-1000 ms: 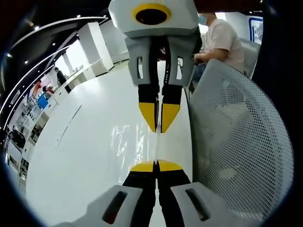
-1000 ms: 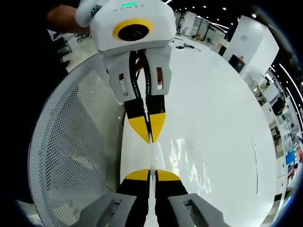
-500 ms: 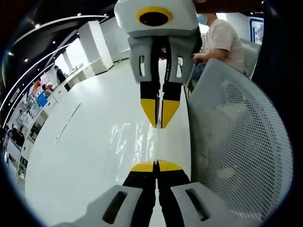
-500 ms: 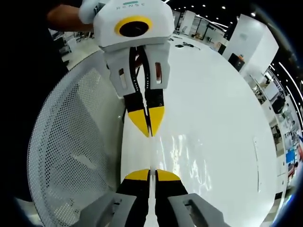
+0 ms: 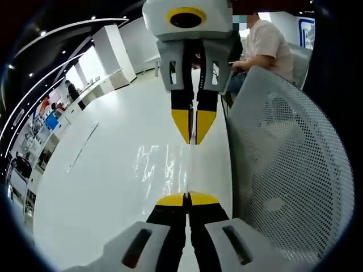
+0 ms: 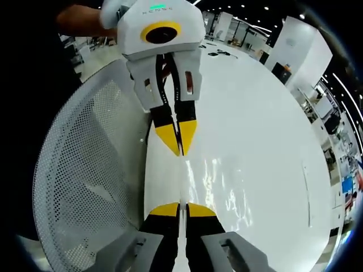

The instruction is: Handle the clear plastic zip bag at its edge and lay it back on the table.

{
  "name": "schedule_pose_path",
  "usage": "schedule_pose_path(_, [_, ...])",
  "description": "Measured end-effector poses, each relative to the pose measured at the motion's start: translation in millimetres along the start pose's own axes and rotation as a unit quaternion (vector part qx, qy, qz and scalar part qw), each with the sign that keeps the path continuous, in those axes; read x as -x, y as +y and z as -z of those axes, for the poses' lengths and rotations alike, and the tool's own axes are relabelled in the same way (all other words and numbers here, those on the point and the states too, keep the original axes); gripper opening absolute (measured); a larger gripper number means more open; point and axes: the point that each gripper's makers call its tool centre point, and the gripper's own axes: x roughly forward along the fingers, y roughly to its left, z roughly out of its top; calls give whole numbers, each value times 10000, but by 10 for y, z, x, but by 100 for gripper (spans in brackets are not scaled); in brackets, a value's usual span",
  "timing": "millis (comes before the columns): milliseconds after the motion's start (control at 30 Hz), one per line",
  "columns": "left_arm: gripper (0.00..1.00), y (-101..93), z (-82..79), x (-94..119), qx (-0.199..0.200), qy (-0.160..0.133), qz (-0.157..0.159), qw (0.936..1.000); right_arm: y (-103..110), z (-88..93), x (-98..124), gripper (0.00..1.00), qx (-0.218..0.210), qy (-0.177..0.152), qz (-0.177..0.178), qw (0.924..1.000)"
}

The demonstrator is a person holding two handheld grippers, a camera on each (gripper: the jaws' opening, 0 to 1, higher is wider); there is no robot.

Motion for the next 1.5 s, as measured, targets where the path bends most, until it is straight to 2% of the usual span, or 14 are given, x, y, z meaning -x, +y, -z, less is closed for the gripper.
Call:
schedule_pose_path(100, [0, 33, 30, -10, -124, 64, -94, 9999, -8, 18, 0, 0, 58, 34, 9, 10000])
schedule_pose_path(167, [1, 22, 57, -24, -72, 132, -50, 9999, 0, 17, 4, 0, 83, 42, 9, 10000])
schedule_pose_path(367, [5, 12, 22, -50, -18, 46, -37, 10000, -6, 9, 0, 0, 128, 16, 30, 9999])
schedule_pose_path(700, [3, 6, -119, -78, -12, -70, -27, 10000, -5, -47, 7, 0, 215, -26, 53, 9998])
schedule_pose_path(1100, [0, 5, -134, -83, -81, -100, -14, 9999, -12, -72, 21, 0, 250, -73, 88, 9996])
schedule_pose_path(1200, [0, 2, -135, -83, 152, -124, -24, 9998, -22, -62, 20, 0, 239, -81, 102, 9996])
schedule_pose_path(1267, [0, 7, -137, -87, 0, -86, -70, 9999, -23, -55, 11, 0, 214, -71, 100, 9997])
schedule_pose_path(1500, [0, -12, -113, -100, 129, -16, -16, 9999, -20, 2, 3, 0, 181, -9, 93, 9998])
